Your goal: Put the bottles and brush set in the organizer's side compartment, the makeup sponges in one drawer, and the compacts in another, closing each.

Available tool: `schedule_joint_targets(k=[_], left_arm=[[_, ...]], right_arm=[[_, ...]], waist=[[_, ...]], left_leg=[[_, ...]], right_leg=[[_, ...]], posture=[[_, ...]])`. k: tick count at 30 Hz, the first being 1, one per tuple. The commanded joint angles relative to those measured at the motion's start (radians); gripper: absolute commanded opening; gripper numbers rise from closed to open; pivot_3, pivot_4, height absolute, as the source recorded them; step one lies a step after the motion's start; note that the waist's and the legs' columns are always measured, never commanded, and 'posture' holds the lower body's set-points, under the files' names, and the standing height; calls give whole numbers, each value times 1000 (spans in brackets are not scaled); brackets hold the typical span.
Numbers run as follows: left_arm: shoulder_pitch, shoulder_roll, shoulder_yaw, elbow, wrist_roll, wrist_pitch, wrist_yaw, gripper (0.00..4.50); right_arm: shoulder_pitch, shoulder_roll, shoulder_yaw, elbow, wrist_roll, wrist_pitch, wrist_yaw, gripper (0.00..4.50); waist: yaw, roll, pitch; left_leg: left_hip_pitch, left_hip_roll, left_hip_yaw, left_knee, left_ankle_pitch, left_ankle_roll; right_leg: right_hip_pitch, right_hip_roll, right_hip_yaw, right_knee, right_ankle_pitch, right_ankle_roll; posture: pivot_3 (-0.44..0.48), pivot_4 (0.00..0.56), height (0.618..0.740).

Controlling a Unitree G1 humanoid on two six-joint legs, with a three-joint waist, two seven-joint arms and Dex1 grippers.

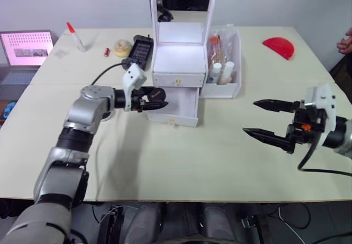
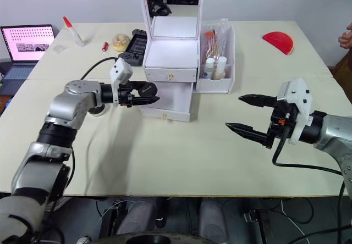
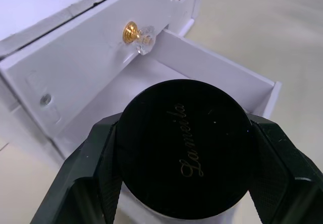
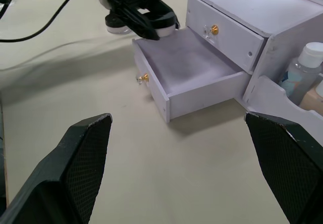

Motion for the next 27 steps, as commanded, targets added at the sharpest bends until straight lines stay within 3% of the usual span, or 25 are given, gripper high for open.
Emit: schedule_joint_targets(k=[1, 15, 17, 19, 27], left_arm=[[-37, -16, -4, 46, 31, -63, -31, 2684], [-49, -50, -3, 84, 75, -79, -59, 2684], [-52, -52, 1, 87, 78, -76, -56, 3757], [-58, -52, 6, 87, 78, -67, -55, 4457], [-63, 1, 51, 22, 40, -12, -78, 4457]], right_arm=[[12, 4, -58, -49, 29, 7, -23, 4500], [48, 13, -76, -85, 40, 18, -69, 4500], [46, 14, -74, -85, 39, 17, -74, 4500], [45, 14, -74, -83, 38, 16, -77, 4500], [44, 11, -81, -68, 25, 6, -80, 4500]], waist=[[1, 0, 0], [2, 0, 0], [2, 0, 0], [2, 0, 0], [-1, 0, 0]], left_leg=[[0, 0, 0, 0, 0, 0], [0, 0, 0, 1, 0, 0], [0, 0, 0, 1, 0, 0], [0, 0, 0, 1, 0, 0], [0, 0, 0, 1, 0, 0]], right_leg=[[0, 0, 0, 0, 0, 0], [0, 0, 0, 0, 1, 1], [0, 0, 0, 0, 1, 1], [0, 0, 0, 0, 1, 1], [0, 0, 0, 0, 1, 1]], posture=[[0, 150, 738], [0, 150, 738], [0, 150, 738], [0, 150, 738], [0, 150, 738]])
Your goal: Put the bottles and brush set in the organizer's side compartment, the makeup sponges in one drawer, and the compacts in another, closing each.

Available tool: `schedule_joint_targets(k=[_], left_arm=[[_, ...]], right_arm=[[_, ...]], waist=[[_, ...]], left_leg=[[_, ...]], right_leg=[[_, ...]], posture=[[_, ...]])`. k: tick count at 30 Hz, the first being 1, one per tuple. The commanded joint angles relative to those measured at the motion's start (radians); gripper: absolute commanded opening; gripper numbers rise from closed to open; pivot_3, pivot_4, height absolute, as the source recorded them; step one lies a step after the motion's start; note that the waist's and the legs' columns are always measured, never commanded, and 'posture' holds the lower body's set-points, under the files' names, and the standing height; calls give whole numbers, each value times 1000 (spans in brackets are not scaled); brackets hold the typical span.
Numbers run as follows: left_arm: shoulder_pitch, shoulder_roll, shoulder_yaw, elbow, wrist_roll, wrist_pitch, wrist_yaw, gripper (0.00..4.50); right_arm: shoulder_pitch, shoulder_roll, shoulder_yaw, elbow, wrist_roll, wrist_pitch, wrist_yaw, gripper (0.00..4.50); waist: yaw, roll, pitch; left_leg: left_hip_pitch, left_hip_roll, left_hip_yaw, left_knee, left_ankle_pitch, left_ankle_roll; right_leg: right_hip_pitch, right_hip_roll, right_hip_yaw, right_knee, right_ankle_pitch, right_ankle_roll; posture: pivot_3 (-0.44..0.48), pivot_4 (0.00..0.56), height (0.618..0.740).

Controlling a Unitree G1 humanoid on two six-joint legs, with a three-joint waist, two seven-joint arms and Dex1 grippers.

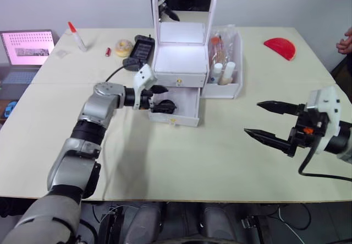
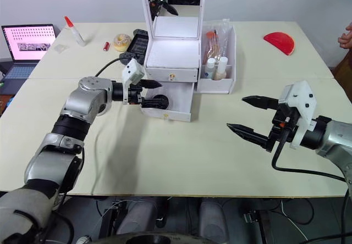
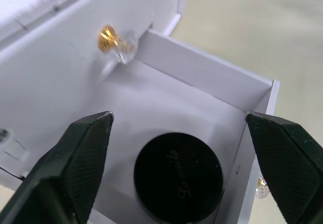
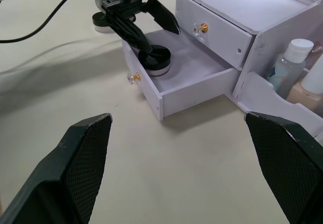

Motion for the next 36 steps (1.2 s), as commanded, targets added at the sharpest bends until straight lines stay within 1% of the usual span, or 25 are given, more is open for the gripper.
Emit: schedule_joint_targets(k=[1, 4, 5, 8, 11, 14, 16, 19, 22, 26, 30, 36], left_arm=[[-3, 50, 64, -88, -46, 39, -24, 4457], [105, 180, 153, -251, -136, 138, -88, 4457], [149, 226, 182, -298, -158, 165, -100, 4457], [306, 364, 289, -402, -201, 214, -105, 4457], [467, 473, 418, -446, -217, 230, -71, 4457], [622, 537, 548, -450, -206, 213, -28, 4457], [723, 560, 655, -426, -190, 191, 14, 4457], [846, 567, 789, -430, -182, 183, 74, 4457], [933, 562, 878, -387, -171, 146, 113, 4457], [1007, 547, 919, -353, -168, 98, 131, 4457], [1010, 536, 909, -371, -193, 102, 140, 4457], [1000, 540, 895, -393, -211, 120, 145, 4457]], right_arm=[[-10, 3, -36, -3, 0, -22, -3, 4500], [20, 8, -76, 32, -28, -40, 3, 4500], [34, 13, -89, 46, -38, -50, 7, 4500], [91, 27, -131, 99, -75, -92, 35, 4500], [158, 37, -186, 173, -117, -144, 82, 4500], [202, 47, -250, 250, -130, -187, 127, 4500], [235, 43, -289, 313, -149, -222, 166, 4500], [269, 22, -338, 431, -188, -275, 216, 4500], [276, 7, -364, 531, -217, -315, 242, 4500], [280, 15, -341, 567, -238, -343, 262, 4500], [257, 29, -311, 565, -238, -348, 254, 4500], [257, 39, -306, 562, -240, -354, 249, 4500]], waist=[[-2, 0, 0], [-12, 0, 0], [-24, 0, 0], [-31, 0, 0], [-30, 0, 0], [-21, 0, 0], [-20, 0, 0], [-21, 0, 0], [-23, 1, 0], [-24, 2, -1], [-23, 2, -1], [-23, 2, -1]], left_leg=[[0, 0, 0, 0, 0, 0], [0, 0, 0, 0, 0, 0], [0, 0, 0, 0, 0, 0], [1, 0, 0, -1, 0, 0], [1, 1, 0, -2, 0, 0], [1, 0, 0, -2, 0, 0], [1, 0, 0, -2, 0, 0], [1, 1, 0, -2, 0, -1], [1, 1, 0, -2, -1, -1], [2, 1, 0, -4, -1, -1], [2, 1, 0, -3, -2, -3], [2, 1, 0, -3, -2, -3]], right_leg=[[0, 0, 0, 0, 0, 0], [-1, 0, 0, 1, 0, 0], [-1, 0, 1, 2, 0, 0], [-2, 0, 2, 3, 0, 0], [-2, 0, 2, 4, 0, -1], [-2, -2, 2, 4, 0, -1], [-1, -3, 2, 2, -2, -4], [1, -3, 1, -1, -3, -5], [1, -4, 2, -1, -3, -5], [1, -4, 2, -1, -3, -5], [1, -5, 3, -1, -3, -6], [1, -5, 2, -2, -3, -5]], posture=[[0, 150, 738], [0, 150, 738], [0, 150, 738], [0, 150, 738], [0, 150, 738], [0, 150, 738], [0, 150, 738], [0, 150, 738], [0, 150, 738], [0, 150, 738], [0, 150, 738], [0, 150, 738]])
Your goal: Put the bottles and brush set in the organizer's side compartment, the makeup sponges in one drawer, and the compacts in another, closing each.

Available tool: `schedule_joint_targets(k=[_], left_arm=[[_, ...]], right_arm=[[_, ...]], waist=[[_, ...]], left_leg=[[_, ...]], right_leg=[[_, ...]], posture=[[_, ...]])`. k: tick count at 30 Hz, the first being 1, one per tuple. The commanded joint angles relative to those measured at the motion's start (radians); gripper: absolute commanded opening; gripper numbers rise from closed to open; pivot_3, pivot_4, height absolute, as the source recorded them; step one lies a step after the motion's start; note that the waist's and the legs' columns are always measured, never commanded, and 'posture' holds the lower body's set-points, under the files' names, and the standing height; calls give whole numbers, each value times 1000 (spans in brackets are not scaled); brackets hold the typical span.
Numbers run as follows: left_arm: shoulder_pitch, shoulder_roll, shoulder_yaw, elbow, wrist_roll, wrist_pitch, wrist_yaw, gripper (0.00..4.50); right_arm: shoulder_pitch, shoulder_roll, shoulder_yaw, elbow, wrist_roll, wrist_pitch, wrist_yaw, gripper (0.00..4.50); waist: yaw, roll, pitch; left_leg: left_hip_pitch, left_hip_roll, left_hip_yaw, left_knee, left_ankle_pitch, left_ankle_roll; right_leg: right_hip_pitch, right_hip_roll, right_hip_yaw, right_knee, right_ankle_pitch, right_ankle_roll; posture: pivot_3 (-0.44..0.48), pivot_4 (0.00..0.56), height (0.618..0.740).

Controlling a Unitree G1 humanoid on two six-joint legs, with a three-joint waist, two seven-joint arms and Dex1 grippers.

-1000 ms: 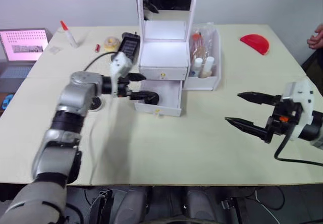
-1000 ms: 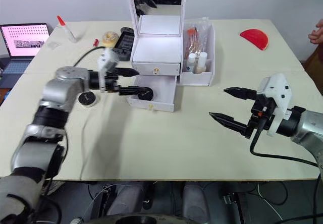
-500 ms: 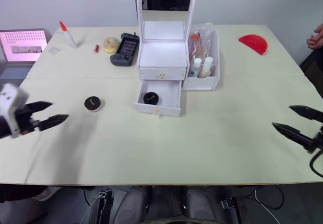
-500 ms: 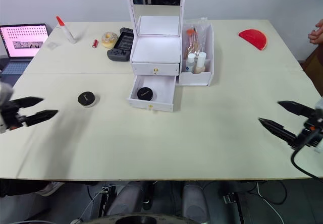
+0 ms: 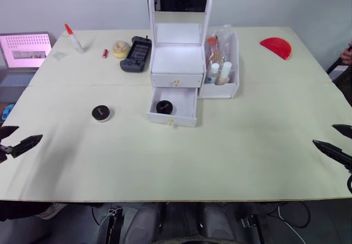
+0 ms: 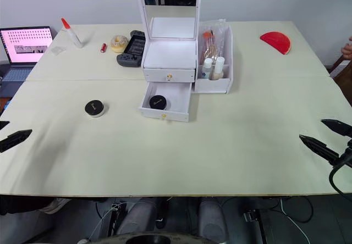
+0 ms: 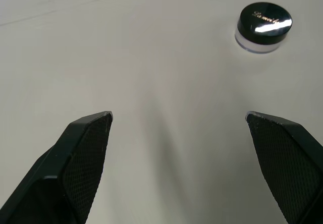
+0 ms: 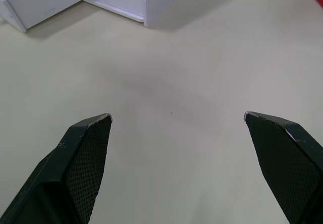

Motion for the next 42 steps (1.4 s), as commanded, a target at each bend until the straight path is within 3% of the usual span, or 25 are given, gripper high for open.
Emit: schedule_joint_targets(k=[1, 5, 9, 12, 16, 20, 25, 42], left_arm=[[-9, 12, 6, -42, -19, 2, 10, 4457], [-21, -31, -29, -137, -44, 40, 56, 4457], [-98, -194, -120, -346, -66, 120, 269, 4457], [-125, -297, -168, -447, -62, 176, 405, 4457], [-165, -479, -251, -561, -29, 230, 636, 4457], [-209, -576, -322, -595, 39, 252, 795, 4457], [-278, -653, -387, -540, 141, 217, 954, 4457], [-406, -689, -484, -226, 212, 74, 944, 4457]], right_arm=[[3, 10, -15, -26, 6, -11, -7, 4500], [-8, 30, 11, -147, 54, 44, -38, 4500], [-59, 38, 100, -376, 149, 157, -110, 4500], [-119, 21, 155, -444, 188, 211, -141, 4500], [-316, -2, 307, -512, 240, 278, -197, 4500], [-486, 19, 436, -523, 239, 304, -236, 4500], [-595, 47, 515, -482, 225, 301, -242, 4500], [-662, 65, 554, -452, 215, 306, -257, 4500]], waist=[[-1, 0, 0], [-1, 1, 0], [0, 2, -1], [1, 1, -2], [-1, 0, -2], [2, -1, -2], [11, -2, -2], [27, -2, -3]], left_leg=[[0, 0, 0, 0, 0, 0], [0, 0, 0, 0, 0, 0], [0, 0, 0, 1, 1, 1], [0, 0, 0, 2, 1, 2], [0, 0, 0, 2, 1, 2], [0, 0, 0, 2, 1, 2], [-1, -2, -1, 3, 1, 2], [-1, -2, -1, 3, 2, 2]], right_leg=[[0, 0, 0, 0, 0, 0], [0, 0, 0, 0, 0, 0], [0, 0, 1, 1, 0, 0], [0, 1, 0, 1, 1, 1], [0, 2, 0, 1, 3, 5], [0, 3, -1, 2, 3, 4], [1, 3, -2, 1, 3, 5], [0, 4, -2, 2, 3, 4]], posture=[[0, 150, 738], [0, 150, 738], [0, 150, 738], [0, 150, 738], [0, 150, 738], [0, 150, 738], [0, 150, 738], [0, 150, 738]])
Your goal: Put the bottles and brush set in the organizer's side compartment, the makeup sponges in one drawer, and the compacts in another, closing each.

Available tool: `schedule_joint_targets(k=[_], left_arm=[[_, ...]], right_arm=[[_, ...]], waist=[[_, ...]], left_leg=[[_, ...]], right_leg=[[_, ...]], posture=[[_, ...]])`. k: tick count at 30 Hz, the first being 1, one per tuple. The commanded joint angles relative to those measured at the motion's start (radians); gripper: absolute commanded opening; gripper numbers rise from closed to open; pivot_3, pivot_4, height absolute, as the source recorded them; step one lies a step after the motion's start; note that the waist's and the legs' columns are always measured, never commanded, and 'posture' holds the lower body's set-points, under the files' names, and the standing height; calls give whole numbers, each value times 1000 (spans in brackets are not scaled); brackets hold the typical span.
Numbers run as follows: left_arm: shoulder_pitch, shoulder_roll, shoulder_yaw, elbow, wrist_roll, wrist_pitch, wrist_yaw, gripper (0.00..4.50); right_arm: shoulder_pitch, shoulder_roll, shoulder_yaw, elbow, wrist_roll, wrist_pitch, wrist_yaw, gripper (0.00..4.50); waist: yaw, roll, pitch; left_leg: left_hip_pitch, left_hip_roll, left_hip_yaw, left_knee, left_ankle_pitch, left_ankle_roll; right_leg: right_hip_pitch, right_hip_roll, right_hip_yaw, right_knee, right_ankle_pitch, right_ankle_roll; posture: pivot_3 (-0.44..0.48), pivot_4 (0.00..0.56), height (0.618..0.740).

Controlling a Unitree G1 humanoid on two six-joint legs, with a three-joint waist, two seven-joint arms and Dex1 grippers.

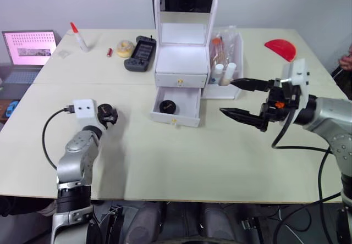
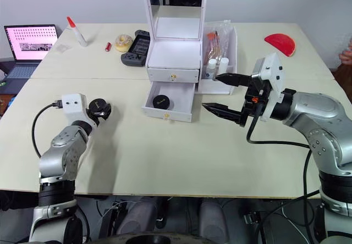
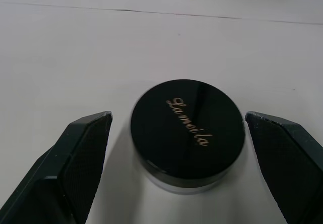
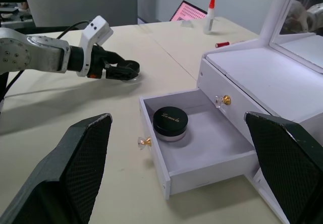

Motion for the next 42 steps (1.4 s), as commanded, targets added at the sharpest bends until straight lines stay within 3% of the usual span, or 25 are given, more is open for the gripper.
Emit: schedule_joint_targets(k=[1, 15, 18, 20, 30, 34, 39, 42], left_arm=[[-23, 19, -16, 15, 28, -40, -7, 4457], [-56, 35, -27, 69, 44, -18, -1, 4457], [-61, 37, -27, 66, 43, -16, -3, 3665], [-61, 38, -27, 62, 41, -14, -5, 2724], [-70, 66, -10, 6, 26, -17, -28, 2704], [-114, 139, -48, -54, -42, -42, -210, 2704], [-201, 228, -122, -138, -264, -2, -614, 2704], [-287, 279, -223, -100, -335, 16, -868, 2704]], right_arm=[[-13, 1, -29, -29, 14, -3, -10, 4500], [17, -2, -52, -57, 28, 10, -28, 4500], [20, -1, -54, -59, 30, 10, -31, 4500], [22, -1, -55, -60, 31, 10, -32, 4500], [35, -8, -64, -62, 31, 13, -30, 4500], [50, -16, -76, -66, 29, 18, -35, 4500], [77, -20, -90, -76, 23, 22, -41, 4500], [96, -29, -114, -79, 19, 22, -44, 4500]], waist=[[0, 0, 0], [-1, 0, 0], [-1, 0, 0], [-1, 0, 0], [-1, 0, 0], [0, 0, 0], [-1, 0, 0], [-3, 0, 0]], left_leg=[[0, 0, 0, 0, 0, 0], [0, 0, 0, 0, 0, 0], [0, 0, 0, 0, 0, 0], [0, 0, 0, 0, 0, 0], [0, 0, 0, 0, 0, 0], [0, 0, 0, 0, 0, 0], [-1, 0, 0, 0, 0, 0], [-1, 0, 0, 0, 0, 0]], right_leg=[[0, 0, 0, 0, 0, 0], [0, 0, 0, 0, 0, 0], [0, 0, 0, 0, 0, 0], [0, 0, 0, 0, 0, 0], [0, 0, 0, 0, 0, 0], [-1, 0, 0, 0, 0, 0], [0, -1, 0, -1, 0, 0], [0, 0, 0, -1, 0, 0]], posture=[[0, 150, 738], [0, 150, 738], [0, 150, 738], [0, 150, 738], [0, 150, 738], [0, 150, 738], [0, 150, 738], [0, 150, 738]])
